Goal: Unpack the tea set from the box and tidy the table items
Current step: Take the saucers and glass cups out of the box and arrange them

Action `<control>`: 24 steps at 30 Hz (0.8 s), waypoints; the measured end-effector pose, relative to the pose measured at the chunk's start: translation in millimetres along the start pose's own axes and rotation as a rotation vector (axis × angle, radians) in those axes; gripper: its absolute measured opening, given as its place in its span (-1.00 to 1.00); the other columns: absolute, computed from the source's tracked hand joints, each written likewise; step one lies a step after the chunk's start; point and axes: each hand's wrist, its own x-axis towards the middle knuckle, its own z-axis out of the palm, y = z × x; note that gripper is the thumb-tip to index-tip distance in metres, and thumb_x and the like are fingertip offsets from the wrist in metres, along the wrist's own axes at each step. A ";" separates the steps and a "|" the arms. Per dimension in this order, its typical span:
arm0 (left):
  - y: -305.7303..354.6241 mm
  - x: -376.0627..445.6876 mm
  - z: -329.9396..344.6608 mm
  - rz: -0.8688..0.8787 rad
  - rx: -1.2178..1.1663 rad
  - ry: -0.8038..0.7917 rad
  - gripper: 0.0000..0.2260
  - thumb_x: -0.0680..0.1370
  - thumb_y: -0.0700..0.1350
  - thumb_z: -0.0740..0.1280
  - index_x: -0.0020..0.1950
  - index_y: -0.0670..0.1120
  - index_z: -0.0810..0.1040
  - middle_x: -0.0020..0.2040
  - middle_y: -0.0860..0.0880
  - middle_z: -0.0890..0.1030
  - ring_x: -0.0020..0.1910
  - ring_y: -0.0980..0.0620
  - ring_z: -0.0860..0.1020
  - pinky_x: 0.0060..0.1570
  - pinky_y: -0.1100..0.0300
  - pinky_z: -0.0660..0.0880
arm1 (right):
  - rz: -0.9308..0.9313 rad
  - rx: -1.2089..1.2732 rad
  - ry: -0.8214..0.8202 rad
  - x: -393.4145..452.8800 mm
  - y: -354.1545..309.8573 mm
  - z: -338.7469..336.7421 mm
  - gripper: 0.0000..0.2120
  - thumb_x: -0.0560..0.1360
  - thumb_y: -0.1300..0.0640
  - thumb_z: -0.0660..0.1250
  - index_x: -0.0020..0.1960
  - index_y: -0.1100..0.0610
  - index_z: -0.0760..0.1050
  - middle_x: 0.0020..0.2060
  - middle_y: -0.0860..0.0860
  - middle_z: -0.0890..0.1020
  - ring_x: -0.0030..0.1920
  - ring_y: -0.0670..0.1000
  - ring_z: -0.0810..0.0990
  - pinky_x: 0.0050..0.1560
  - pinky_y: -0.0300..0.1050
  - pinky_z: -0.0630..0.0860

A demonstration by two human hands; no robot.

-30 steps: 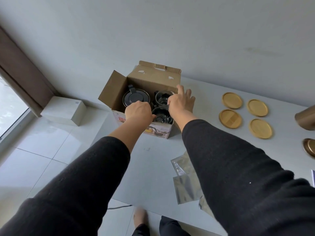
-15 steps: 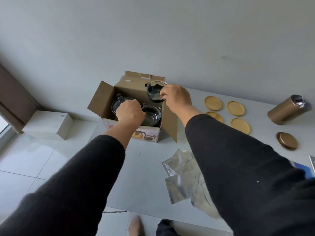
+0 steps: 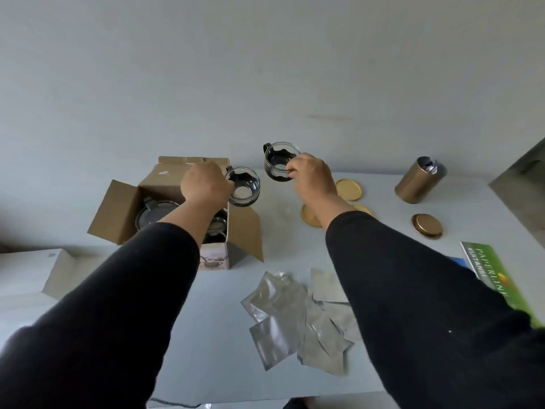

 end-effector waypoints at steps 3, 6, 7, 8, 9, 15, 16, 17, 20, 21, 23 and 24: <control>35.1 12.1 21.3 0.020 -0.028 -0.020 -0.81 0.51 -0.06 0.33 -0.06 -0.18 0.55 -0.01 -0.17 0.61 0.01 -0.19 0.58 -0.23 0.14 0.40 | 0.080 -0.017 -0.012 1.6 40.2 -3.1 -0.83 0.50 0.33 0.24 -0.02 0.28 0.60 0.00 0.17 0.61 -0.01 0.19 0.57 -0.12 -0.11 0.42; 71.3 25.0 48.5 -0.007 -0.062 -0.046 -0.80 0.51 -0.06 0.32 -0.03 -0.19 0.55 0.01 -0.18 0.60 0.06 -0.20 0.57 -0.19 0.14 0.39 | 0.130 -0.019 -0.051 5.3 82.2 -2.2 -0.80 0.52 0.34 0.22 0.04 0.29 0.59 0.04 0.15 0.60 0.03 0.14 0.58 -0.16 -0.23 0.30; 83.5 30.3 58.9 -0.014 -0.074 -0.058 -0.81 0.52 -0.05 0.32 -0.08 -0.18 0.54 -0.01 -0.19 0.61 0.05 -0.21 0.58 -0.20 0.13 0.39 | 0.142 -0.021 -0.062 7.2 97.3 -1.2 -0.79 0.53 0.34 0.21 0.07 0.28 0.58 0.06 0.14 0.60 0.04 0.12 0.58 -0.16 -0.26 0.27; 95.5 35.6 69.5 -0.024 -0.092 -0.072 -0.81 0.51 -0.05 0.32 -0.17 -0.17 0.50 -0.05 -0.19 0.61 0.02 -0.21 0.58 -0.21 0.14 0.39 | 0.155 -0.024 -0.071 9.3 112.8 0.2 -0.78 0.53 0.34 0.21 0.10 0.27 0.58 0.07 0.13 0.59 0.05 0.10 0.58 -0.16 -0.28 0.25; 107.0 41.0 79.7 -0.042 -0.111 -0.085 -0.78 0.51 -0.06 0.31 -0.25 -0.17 0.44 -0.11 -0.18 0.59 -0.02 -0.21 0.58 -0.23 0.14 0.40 | 0.166 -0.029 -0.078 11.8 128.2 1.8 -0.77 0.54 0.34 0.21 0.12 0.26 0.58 0.08 0.12 0.59 0.06 0.10 0.58 -0.17 -0.28 0.24; 164.1 72.0 135.5 -0.126 -0.138 -0.122 -0.69 0.50 -0.12 0.29 -0.41 -0.12 0.29 -0.28 -0.10 0.45 -0.22 -0.15 0.44 -0.26 0.15 0.37 | 0.205 -0.068 -0.164 31.1 213.3 16.8 -0.76 0.52 0.37 0.19 0.09 0.29 0.58 0.08 0.15 0.58 0.05 0.17 0.55 -0.09 -0.16 0.39; 170.6 76.6 143.0 -0.135 -0.131 -0.130 -0.69 0.50 -0.12 0.28 -0.41 -0.13 0.29 -0.34 -0.09 0.42 -0.23 -0.15 0.44 -0.26 0.16 0.36 | 0.210 -0.069 -0.174 33.7 223.9 20.0 -0.76 0.52 0.36 0.19 0.09 0.30 0.58 0.08 0.16 0.58 0.04 0.18 0.55 -0.08 -0.15 0.39; 176.1 80.9 150.0 -0.142 -0.126 -0.138 -0.69 0.50 -0.13 0.28 -0.41 -0.13 0.29 -0.38 -0.07 0.38 -0.23 -0.14 0.43 -0.26 0.16 0.35 | 0.212 -0.067 -0.181 36.2 233.5 23.3 -0.76 0.52 0.36 0.19 0.09 0.30 0.57 0.07 0.17 0.58 0.04 0.18 0.55 -0.09 -0.16 0.39; 189.5 90.6 166.6 -0.153 -0.107 -0.151 -0.70 0.50 -0.13 0.27 -0.40 -0.14 0.29 -0.41 -0.05 0.33 -0.25 -0.14 0.43 -0.31 0.17 0.34 | 0.218 -0.045 -0.198 43.0 255.5 33.3 -0.76 0.52 0.37 0.18 0.09 0.31 0.57 0.07 0.18 0.58 0.03 0.17 0.55 -0.11 -0.18 0.36; 192.8 93.0 171.1 -0.156 -0.104 -0.153 -0.70 0.50 -0.13 0.27 -0.40 -0.14 0.30 -0.41 -0.05 0.34 -0.26 -0.13 0.44 -0.35 0.17 0.34 | 0.216 -0.040 -0.202 45.1 260.9 36.4 -0.76 0.52 0.37 0.18 0.09 0.31 0.57 0.06 0.18 0.58 0.03 0.18 0.55 -0.10 -0.18 0.36; 198.7 96.8 178.7 -0.169 -0.103 -0.161 -0.69 0.50 -0.12 0.27 -0.41 -0.14 0.31 -0.42 -0.05 0.35 -0.27 -0.13 0.45 -0.36 0.17 0.34 | 0.212 -0.035 -0.207 48.5 270.0 41.7 -0.76 0.52 0.38 0.18 0.09 0.31 0.57 0.05 0.18 0.58 0.03 0.17 0.55 -0.12 -0.18 0.35; 201.6 98.5 181.5 -0.177 -0.103 -0.166 -0.69 0.50 -0.12 0.28 -0.41 -0.14 0.31 -0.41 -0.05 0.35 -0.26 -0.14 0.46 -0.33 0.17 0.36 | 0.215 -0.030 -0.207 49.7 273.8 43.7 -0.76 0.52 0.39 0.19 0.09 0.31 0.57 0.05 0.18 0.58 0.02 0.17 0.55 -0.14 -0.21 0.32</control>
